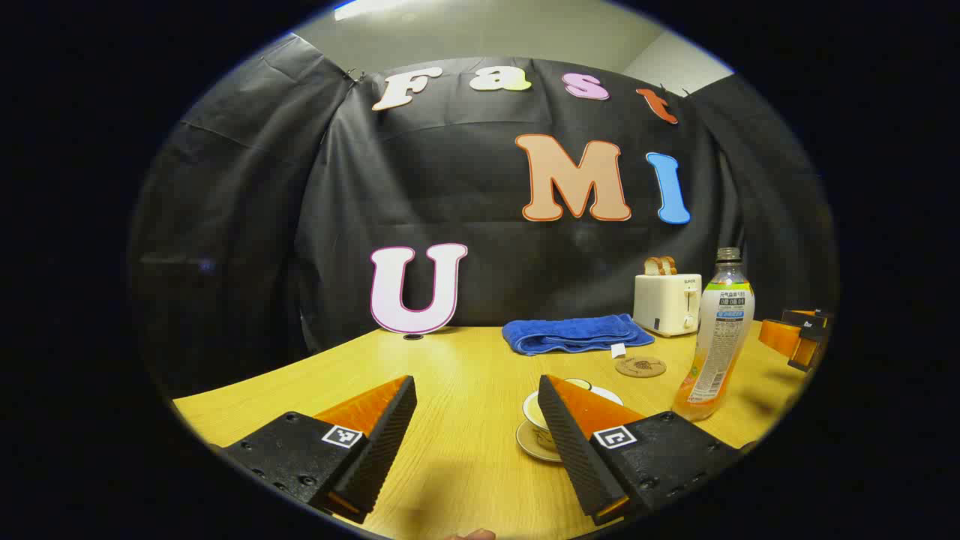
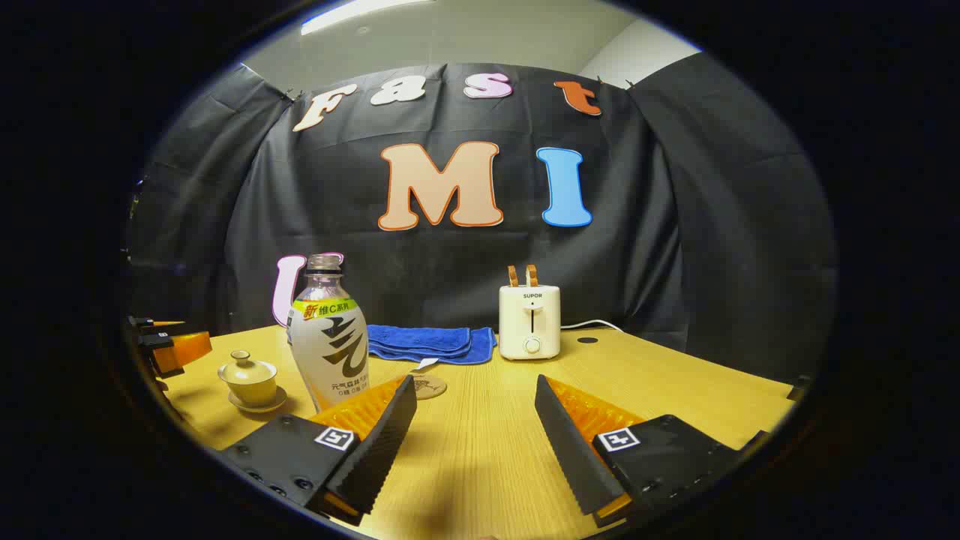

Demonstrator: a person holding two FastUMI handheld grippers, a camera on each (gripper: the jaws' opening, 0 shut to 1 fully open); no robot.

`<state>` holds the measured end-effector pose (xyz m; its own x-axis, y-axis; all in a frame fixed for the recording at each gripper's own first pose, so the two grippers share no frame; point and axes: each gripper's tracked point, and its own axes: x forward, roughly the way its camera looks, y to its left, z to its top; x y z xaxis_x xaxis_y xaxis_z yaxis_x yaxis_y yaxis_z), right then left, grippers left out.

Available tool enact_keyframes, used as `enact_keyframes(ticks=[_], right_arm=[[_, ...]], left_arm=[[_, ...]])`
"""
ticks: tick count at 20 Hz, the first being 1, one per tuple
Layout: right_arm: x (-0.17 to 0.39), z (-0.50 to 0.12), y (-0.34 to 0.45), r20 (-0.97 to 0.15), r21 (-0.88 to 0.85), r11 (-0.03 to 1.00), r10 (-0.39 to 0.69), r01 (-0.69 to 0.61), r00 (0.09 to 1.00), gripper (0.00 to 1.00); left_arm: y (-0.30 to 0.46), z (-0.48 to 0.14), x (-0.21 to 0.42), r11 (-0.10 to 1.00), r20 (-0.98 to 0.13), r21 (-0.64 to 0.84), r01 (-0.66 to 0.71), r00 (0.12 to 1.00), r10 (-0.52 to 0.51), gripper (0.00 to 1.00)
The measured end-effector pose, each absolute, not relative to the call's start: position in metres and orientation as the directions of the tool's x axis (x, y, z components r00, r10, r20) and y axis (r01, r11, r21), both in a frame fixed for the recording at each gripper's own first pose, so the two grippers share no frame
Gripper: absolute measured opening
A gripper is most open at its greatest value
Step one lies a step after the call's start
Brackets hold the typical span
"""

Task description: Open the teacup lid with one hand, grasp the water bottle and pour water into the teacup with the other hand; after pouring, place the water bottle on the coaster and then close the teacup lid.

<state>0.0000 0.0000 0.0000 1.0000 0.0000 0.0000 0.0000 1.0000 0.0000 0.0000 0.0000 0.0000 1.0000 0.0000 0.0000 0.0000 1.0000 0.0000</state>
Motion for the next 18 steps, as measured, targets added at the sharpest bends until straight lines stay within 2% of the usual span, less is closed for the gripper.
enact_keyframes(ticks=[3, 4, 11, 15, 18], right_arm=[[-0.0004, 0.0000, -0.0007, -0.001, 0.000, 1.000, -0.003, 0.003, 1.000, 0.97], [-0.0007, 0.0000, -0.0008, 0.000, 0.000, 1.000, -0.003, 0.003, 1.000, 1.00], [-0.0005, 0.0002, 0.0009, 0.000, 0.000, 1.000, 0.003, -0.003, 1.000, 0.97], [-0.0002, 0.0002, 0.0017, 0.000, 0.000, 1.000, 0.007, -0.007, 1.000, 1.00], [-0.0013, 0.0002, 0.0016, -0.001, 0.000, 1.000, 0.007, -0.007, 1.000, 0.97]], left_arm=[[0.0054, -0.0005, -0.0013, 1.000, -0.002, 0.000, -0.025, 1.000, 0.025, 0.95], [0.0054, 0.0000, -0.0010, 1.000, -0.001, 0.000, -0.026, 1.000, 0.026, 0.94], [0.0059, -0.0002, -0.0016, 1.000, -0.001, 0.001, -0.031, 1.000, 0.031, 0.95], [0.0059, -0.0007, -0.0017, 1.000, -0.003, 0.001, -0.031, 1.000, 0.031, 0.95], [0.0055, -0.0001, -0.0014, 1.000, -0.003, 0.001, -0.029, 1.000, 0.029, 0.95]])
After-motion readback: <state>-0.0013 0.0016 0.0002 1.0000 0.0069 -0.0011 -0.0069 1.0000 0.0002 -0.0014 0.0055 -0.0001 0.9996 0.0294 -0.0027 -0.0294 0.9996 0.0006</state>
